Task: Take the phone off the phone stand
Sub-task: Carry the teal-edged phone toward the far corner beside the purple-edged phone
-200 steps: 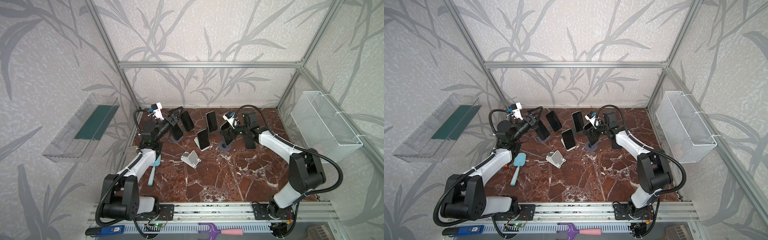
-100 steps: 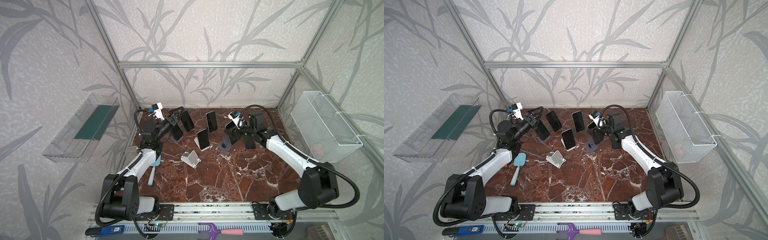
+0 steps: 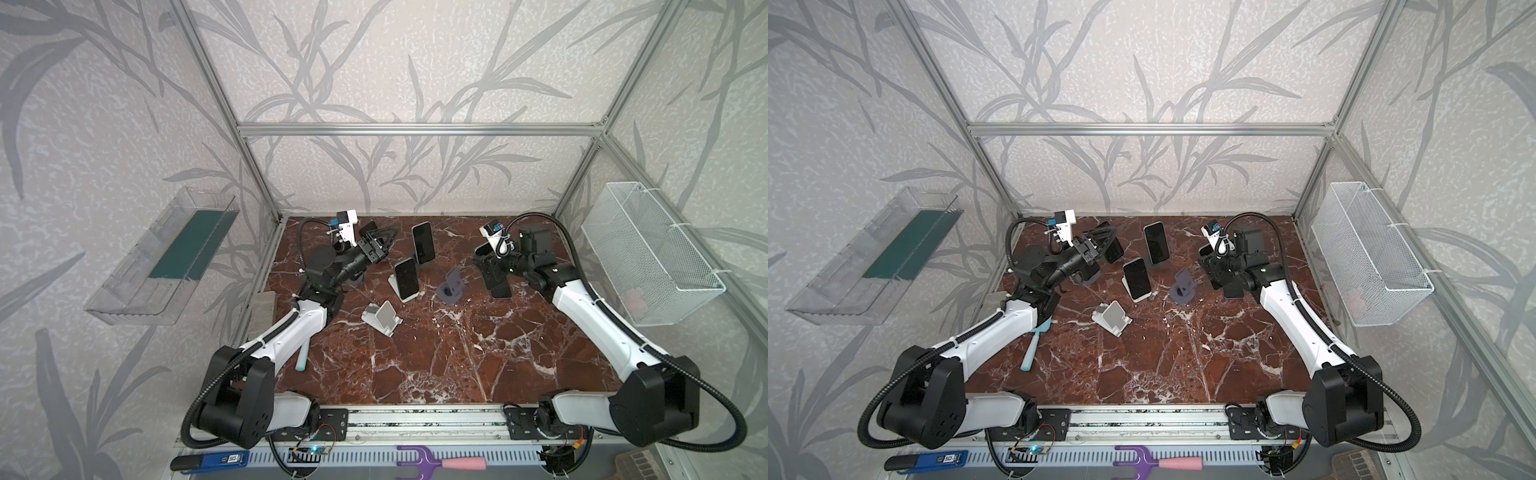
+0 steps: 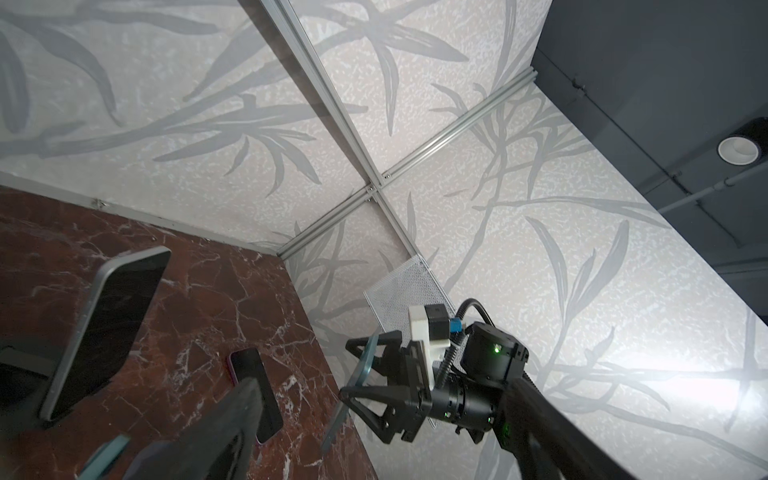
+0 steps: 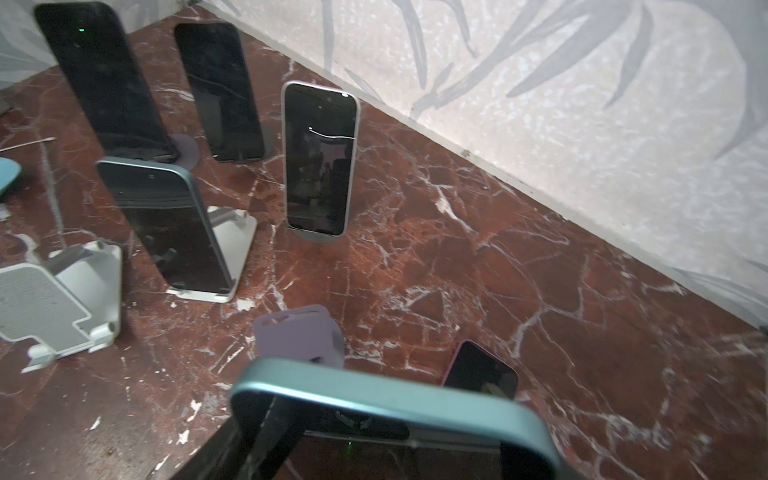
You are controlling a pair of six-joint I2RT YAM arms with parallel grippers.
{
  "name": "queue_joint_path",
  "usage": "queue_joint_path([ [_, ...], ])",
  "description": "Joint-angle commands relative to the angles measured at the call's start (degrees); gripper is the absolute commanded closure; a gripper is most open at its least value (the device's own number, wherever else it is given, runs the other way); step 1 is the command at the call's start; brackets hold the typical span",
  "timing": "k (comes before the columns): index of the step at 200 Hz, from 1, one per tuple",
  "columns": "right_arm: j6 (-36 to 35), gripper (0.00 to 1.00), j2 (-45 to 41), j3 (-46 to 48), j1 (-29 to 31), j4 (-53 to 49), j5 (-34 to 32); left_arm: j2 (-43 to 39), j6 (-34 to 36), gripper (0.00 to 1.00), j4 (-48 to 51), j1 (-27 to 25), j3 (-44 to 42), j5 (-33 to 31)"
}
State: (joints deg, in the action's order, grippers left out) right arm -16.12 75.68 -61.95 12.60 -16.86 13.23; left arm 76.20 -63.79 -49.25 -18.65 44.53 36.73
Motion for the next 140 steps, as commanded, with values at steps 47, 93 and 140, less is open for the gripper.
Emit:
queue_joint_path([
  [47,0.48,0.29,1.74,-1.89,-6.52,-0.23,-9.3,-1.95,2.38,0.08,1.04,-3.67,0.77,1.2],
  [93,0.9,0.29,8.8,-5.39,-11.23,-0.69,-10.39,-2.36,2.46,0.08,1.09,-3.67,0.78,1.28],
  [140,0.14,0.28,14.98,-5.55,-13.99,2.26,-8.99,-1.62,2.44,0.08,1.02,-3.67,0.77,1.4],
])
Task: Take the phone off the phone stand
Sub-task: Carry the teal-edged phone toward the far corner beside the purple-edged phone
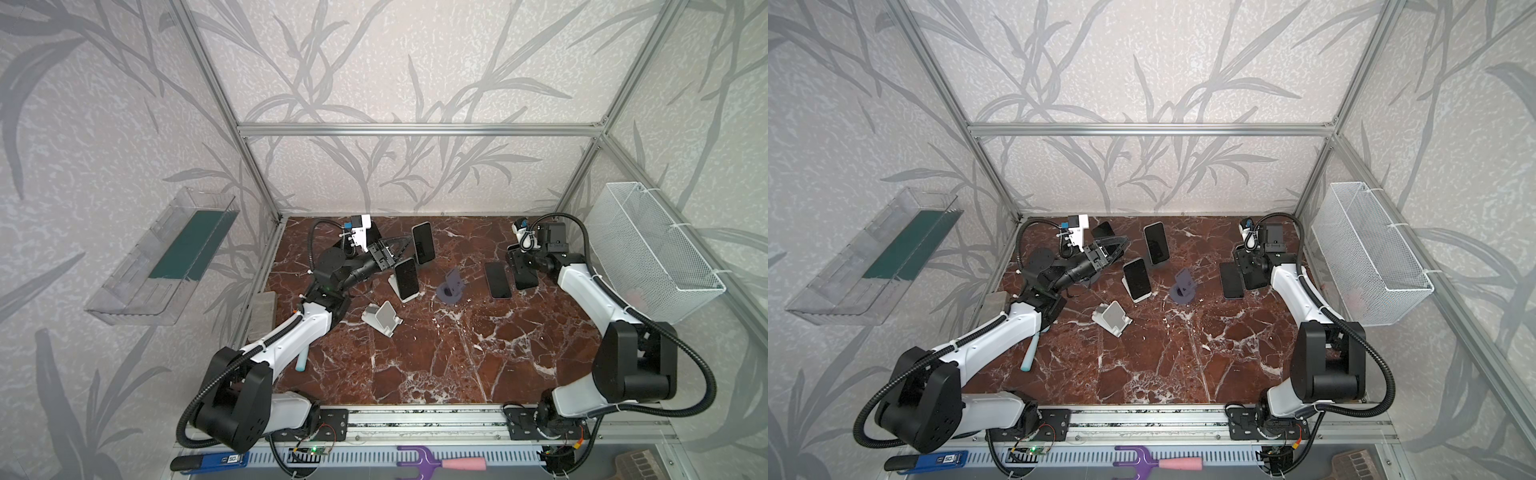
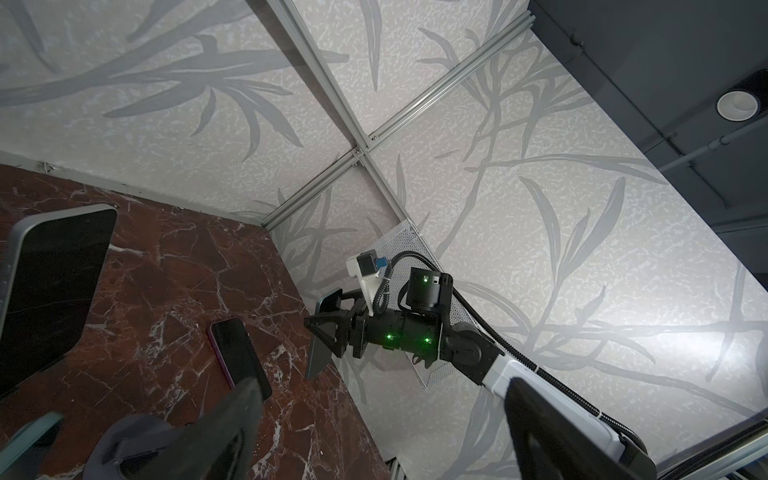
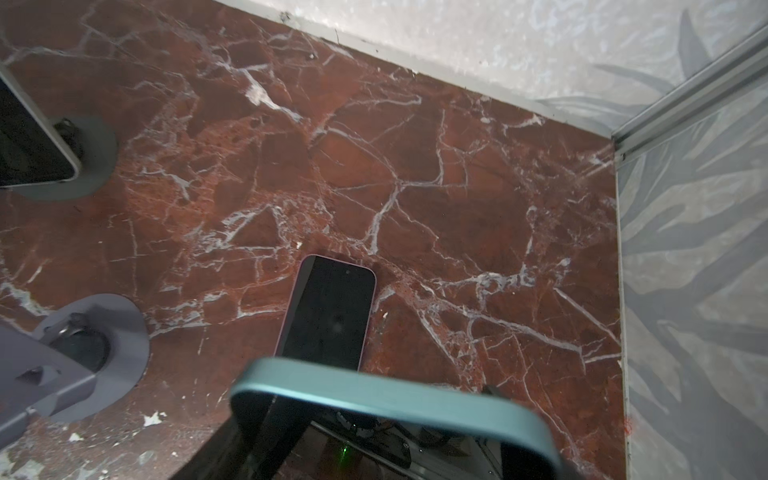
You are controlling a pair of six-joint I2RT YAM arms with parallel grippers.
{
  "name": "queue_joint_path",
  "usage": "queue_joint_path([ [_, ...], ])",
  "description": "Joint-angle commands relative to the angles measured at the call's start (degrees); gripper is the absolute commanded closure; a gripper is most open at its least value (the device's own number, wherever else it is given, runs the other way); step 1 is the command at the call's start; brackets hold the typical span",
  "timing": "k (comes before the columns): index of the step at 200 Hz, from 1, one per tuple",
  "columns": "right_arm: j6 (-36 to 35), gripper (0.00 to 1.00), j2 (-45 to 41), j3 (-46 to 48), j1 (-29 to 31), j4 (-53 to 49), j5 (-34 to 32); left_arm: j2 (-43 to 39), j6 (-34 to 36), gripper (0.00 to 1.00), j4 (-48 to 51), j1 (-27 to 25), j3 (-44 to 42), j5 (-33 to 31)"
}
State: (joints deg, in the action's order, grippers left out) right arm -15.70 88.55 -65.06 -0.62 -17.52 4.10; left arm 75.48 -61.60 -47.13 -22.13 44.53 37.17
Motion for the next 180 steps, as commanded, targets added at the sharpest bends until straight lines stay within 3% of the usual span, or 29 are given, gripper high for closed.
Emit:
queue_joint_path([
  [1,-0.28,0.28,2.26,-2.49,-0.82,2.92,0.09,-0.93,0.26,0.08,-1.11,-0.19,0.79,0.97],
  [81,-1.45,0.28,8.91,-3.16,-2.08,6.19,-3.22,-0.88,-0.27,0.08,-1.17,-0.19,0.8,1.01],
  [180,-4.17,0.28,17.9,-9.04,-3.31,-0.18,-3.11,-2.29,-0.28,0.08,-1.37,0.33,0.71,0.99],
])
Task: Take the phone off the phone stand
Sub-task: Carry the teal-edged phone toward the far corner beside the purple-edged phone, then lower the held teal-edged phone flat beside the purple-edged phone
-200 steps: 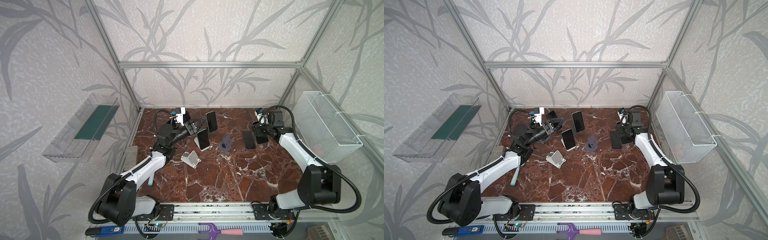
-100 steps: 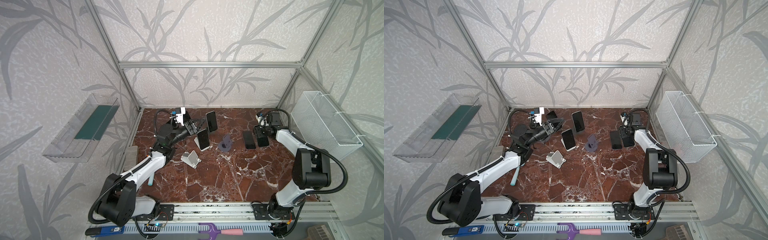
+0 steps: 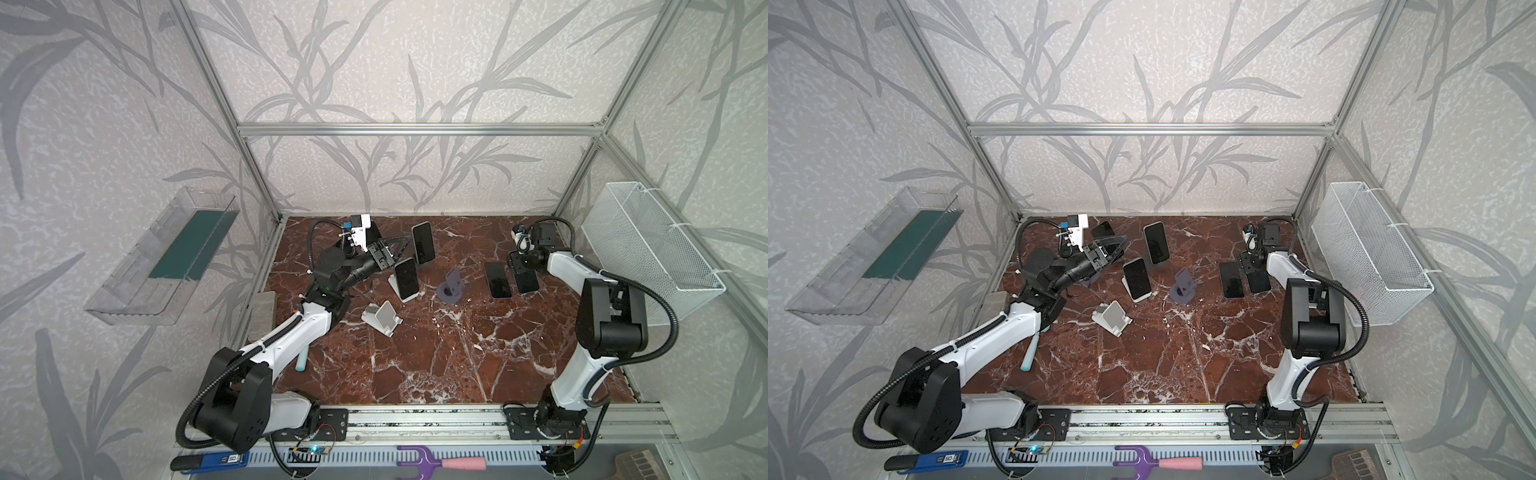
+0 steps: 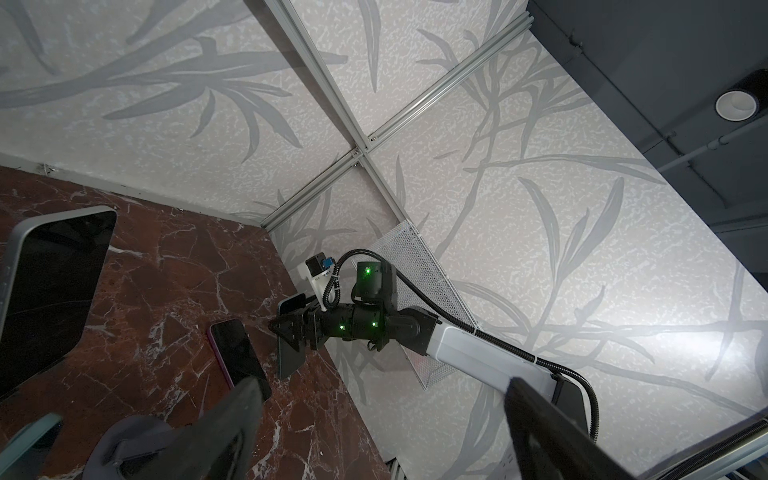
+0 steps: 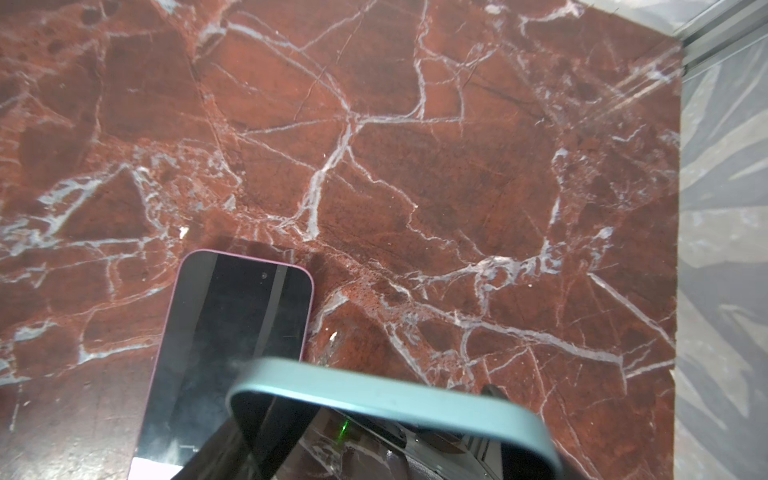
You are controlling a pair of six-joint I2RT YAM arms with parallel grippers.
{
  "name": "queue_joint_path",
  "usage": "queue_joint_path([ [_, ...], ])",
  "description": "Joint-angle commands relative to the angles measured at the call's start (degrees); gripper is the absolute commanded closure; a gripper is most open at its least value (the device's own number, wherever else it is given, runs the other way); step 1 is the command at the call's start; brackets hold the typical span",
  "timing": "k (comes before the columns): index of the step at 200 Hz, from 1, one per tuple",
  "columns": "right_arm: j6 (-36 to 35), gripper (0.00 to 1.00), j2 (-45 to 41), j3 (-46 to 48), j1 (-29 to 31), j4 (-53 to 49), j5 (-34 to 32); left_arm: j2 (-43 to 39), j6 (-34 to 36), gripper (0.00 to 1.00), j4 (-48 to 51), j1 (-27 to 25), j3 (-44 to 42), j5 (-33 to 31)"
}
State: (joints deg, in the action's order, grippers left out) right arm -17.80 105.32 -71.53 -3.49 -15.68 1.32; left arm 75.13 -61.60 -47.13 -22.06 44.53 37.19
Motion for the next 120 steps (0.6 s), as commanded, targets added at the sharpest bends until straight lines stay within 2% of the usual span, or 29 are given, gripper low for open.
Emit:
queue_joint_path([
  [1,-2.11,0.28,1.21,-2.57,-0.46,-2.09,-0.3,-1.93,-0.27,0.08,-1.38,0.27,0.72,0.96],
  [120,-0.33,0.27,7.78,-10.68,-2.93,-12.33,4.81,-0.91,-2.71,0.08,-3.99,1.94,0.59,1.55],
])
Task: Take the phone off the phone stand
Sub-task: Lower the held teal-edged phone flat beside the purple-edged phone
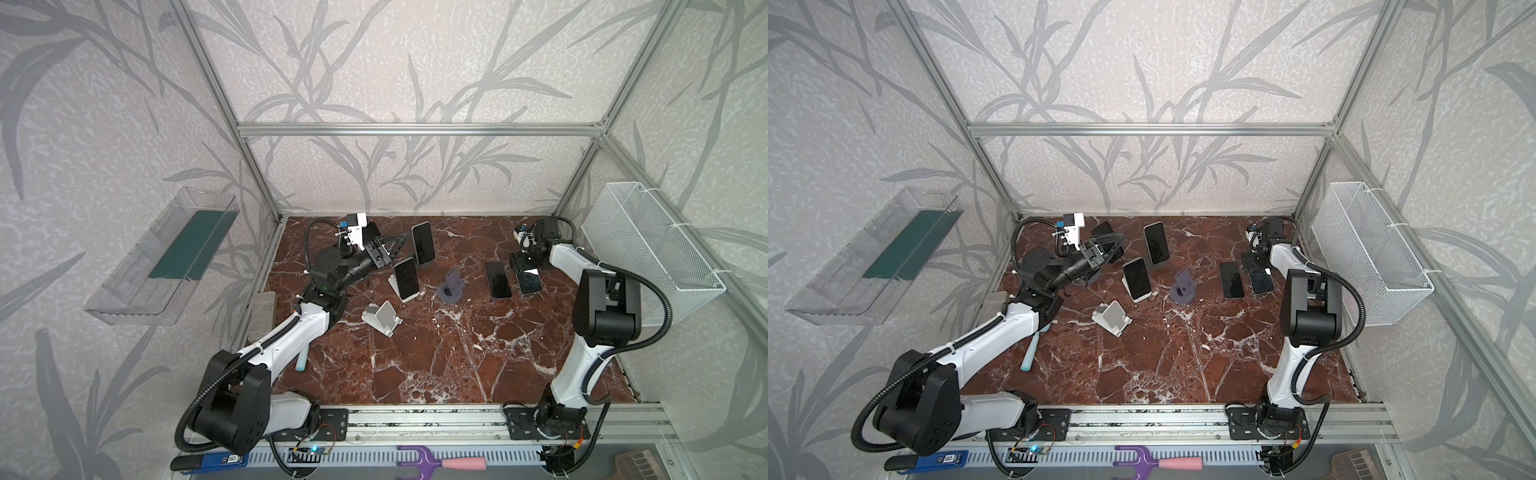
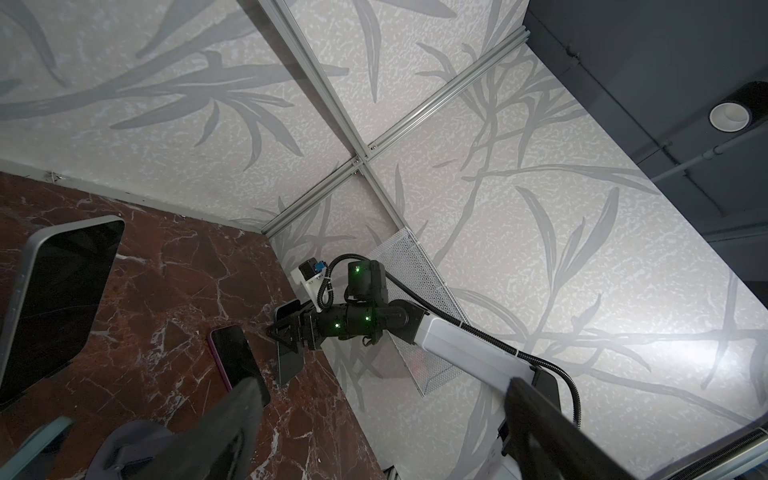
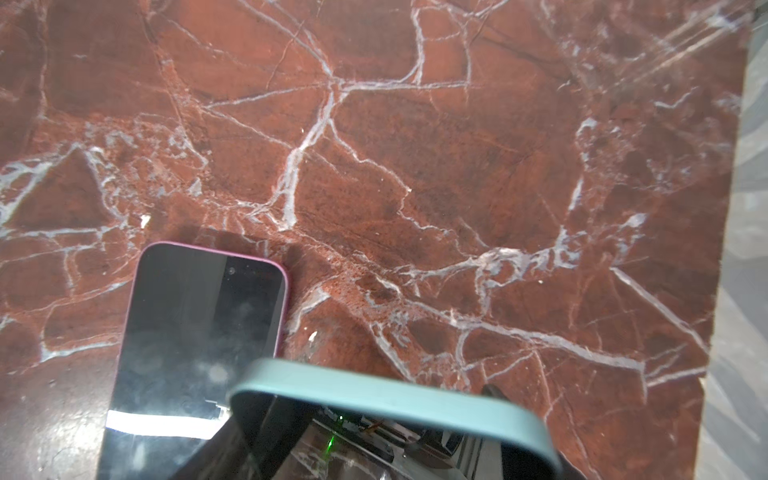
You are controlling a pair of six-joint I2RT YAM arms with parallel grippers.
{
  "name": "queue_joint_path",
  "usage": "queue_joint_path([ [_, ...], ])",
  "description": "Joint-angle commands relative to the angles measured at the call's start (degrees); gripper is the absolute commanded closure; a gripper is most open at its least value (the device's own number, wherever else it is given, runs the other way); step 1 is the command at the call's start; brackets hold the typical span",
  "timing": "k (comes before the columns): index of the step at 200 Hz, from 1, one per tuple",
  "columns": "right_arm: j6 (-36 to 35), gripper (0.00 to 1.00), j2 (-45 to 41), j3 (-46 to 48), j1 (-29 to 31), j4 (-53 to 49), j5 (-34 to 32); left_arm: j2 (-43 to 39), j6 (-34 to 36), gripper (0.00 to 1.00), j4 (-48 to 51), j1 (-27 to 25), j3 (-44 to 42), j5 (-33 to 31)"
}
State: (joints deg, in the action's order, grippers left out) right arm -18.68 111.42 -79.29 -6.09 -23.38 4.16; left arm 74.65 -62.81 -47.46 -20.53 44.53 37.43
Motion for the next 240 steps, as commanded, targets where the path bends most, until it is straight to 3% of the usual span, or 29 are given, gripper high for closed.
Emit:
queue_joint_path([
  [1,0.6,0.27,1.78,-2.95,-0.33,-4.7,1.98,-0.41,-1.52,0.08,-3.68,0.45,0.62,1.32],
  [101,1.8,0.26,7.92,-9.26,-0.59,-12.28,3.65,-0.94,-3.2,0.08,-7.38,1.44,0.24,1.86],
  [240,2.28,0.24,9.18,-7.46,-2.52,-10.73,2.35,-1.4,-3.68,0.08,-7.82,1.98,0.2,1.77],
])
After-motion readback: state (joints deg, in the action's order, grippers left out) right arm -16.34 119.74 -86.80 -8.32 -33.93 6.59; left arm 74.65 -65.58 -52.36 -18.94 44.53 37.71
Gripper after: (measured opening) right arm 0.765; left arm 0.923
